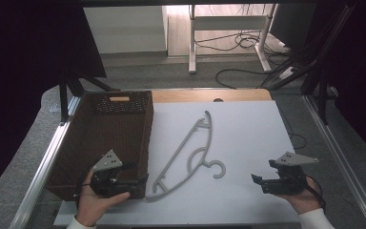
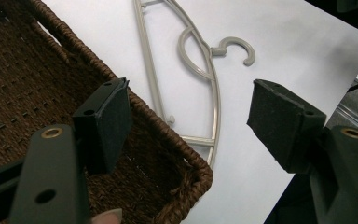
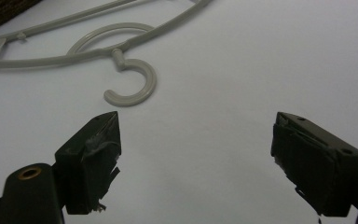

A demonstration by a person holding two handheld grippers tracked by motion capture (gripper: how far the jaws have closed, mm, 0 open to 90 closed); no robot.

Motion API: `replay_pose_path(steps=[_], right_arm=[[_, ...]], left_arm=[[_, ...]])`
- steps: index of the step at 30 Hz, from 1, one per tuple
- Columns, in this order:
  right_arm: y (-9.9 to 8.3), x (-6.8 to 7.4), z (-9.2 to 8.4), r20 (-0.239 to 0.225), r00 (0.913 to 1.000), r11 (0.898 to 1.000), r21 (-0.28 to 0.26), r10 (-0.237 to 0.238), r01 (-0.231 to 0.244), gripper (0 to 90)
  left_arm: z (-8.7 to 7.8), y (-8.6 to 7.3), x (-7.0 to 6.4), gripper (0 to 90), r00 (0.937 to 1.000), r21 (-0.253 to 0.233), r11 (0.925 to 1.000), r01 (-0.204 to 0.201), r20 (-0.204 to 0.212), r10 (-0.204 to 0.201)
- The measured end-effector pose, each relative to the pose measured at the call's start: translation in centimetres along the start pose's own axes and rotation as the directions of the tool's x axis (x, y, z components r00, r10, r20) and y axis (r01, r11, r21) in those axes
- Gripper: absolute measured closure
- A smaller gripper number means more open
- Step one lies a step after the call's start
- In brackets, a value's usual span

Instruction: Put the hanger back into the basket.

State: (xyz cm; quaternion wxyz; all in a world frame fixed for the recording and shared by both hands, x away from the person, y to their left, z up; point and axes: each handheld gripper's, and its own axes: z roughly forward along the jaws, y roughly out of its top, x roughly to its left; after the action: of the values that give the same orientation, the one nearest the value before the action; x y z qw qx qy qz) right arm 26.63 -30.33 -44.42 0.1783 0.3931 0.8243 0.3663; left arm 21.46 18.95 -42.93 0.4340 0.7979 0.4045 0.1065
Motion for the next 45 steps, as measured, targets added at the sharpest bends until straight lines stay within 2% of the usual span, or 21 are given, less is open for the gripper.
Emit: replay_pose_path(steps=[3, 4, 9, 14, 19, 25, 27, 33, 36, 40, 45], right_arm=[[0.1, 0.0, -0.2, 0.001, 1.0000, 1.000, -0.003, 0.002, -0.002, 16.8], [0.1, -0.1, -0.3, 0.005, 0.9999, 1.000, -0.006, 0.013, -0.013, 16.8], [0.1, -0.4, -0.6, -0.003, 0.9993, 0.999, -0.015, 0.037, -0.037, 17.6], [0.6, -0.5, -0.8, -0.009, 0.9999, 0.999, -0.040, 0.014, -0.015, 18.4], [0.5, -0.9, -0.8, -0.039, 0.9988, 0.999, -0.040, 0.030, -0.032, 19.6], [0.5, -1.6, -0.9, -0.043, 0.9976, 0.998, -0.041, 0.054, -0.056, 20.4], [0.7, -2.0, -1.3, -0.042, 0.9970, 0.996, -0.056, 0.065, -0.067, 20.7], [0.7, -2.3, -1.5, -0.040, 0.9971, 0.996, -0.057, 0.065, -0.067, 20.8], [0.8, -2.5, -1.6, -0.037, 0.9971, 0.996, -0.065, 0.066, -0.068, 20.9], [0.8, -2.5, -1.6, -0.038, 0.9972, 0.996, -0.062, 0.065, -0.067, 21.0], [1.0, -2.2, -1.7, -0.038, 0.9976, 0.997, -0.059, 0.057, -0.059, 21.3]], left_arm=[[0.0, 0.1, -0.1, 29.4, 1.0000, -0.004, 1.0000, 0.001, 0.003, -0.001], [-0.2, 0.0, -0.1, 30.1, 1.0000, -0.022, 0.9997, -0.005, -0.008, 0.005], [-0.2, 0.2, -0.4, 30.5, 1.0000, -0.029, 0.9996, -0.006, -0.005, 0.006], [-0.1, 0.2, -0.7, 30.4, 1.0000, -0.024, 0.9997, -0.005, 0.004, 0.005], [0.3, 0.5, -0.8, 30.3, 1.0000, -0.018, 0.9998, -0.006, 0.006, 0.006], [0.6, 1.1, -1.1, 30.2, 0.9998, -0.010, 0.9998, -0.017, 0.011, 0.017], [0.8, 1.2, -1.3, 30.2, 0.9998, -0.007, 0.9999, -0.015, 0.015, 0.016], [1.8, 2.3, -2.1, 30.7, 0.9997, 0.024, 0.9996, -0.016, 0.021, 0.016], [2.6, 3.4, -2.9, 31.1, 0.9988, 0.040, 0.9986, -0.035, 0.036, 0.033], [3.8, 4.4, -3.5, 31.3, 0.9971, 0.051, 0.9973, -0.052, 0.057, 0.049], [5.0, 5.1, -3.8, 31.9, 0.9949, 0.053, 0.9974, -0.050, 0.090, 0.045]])
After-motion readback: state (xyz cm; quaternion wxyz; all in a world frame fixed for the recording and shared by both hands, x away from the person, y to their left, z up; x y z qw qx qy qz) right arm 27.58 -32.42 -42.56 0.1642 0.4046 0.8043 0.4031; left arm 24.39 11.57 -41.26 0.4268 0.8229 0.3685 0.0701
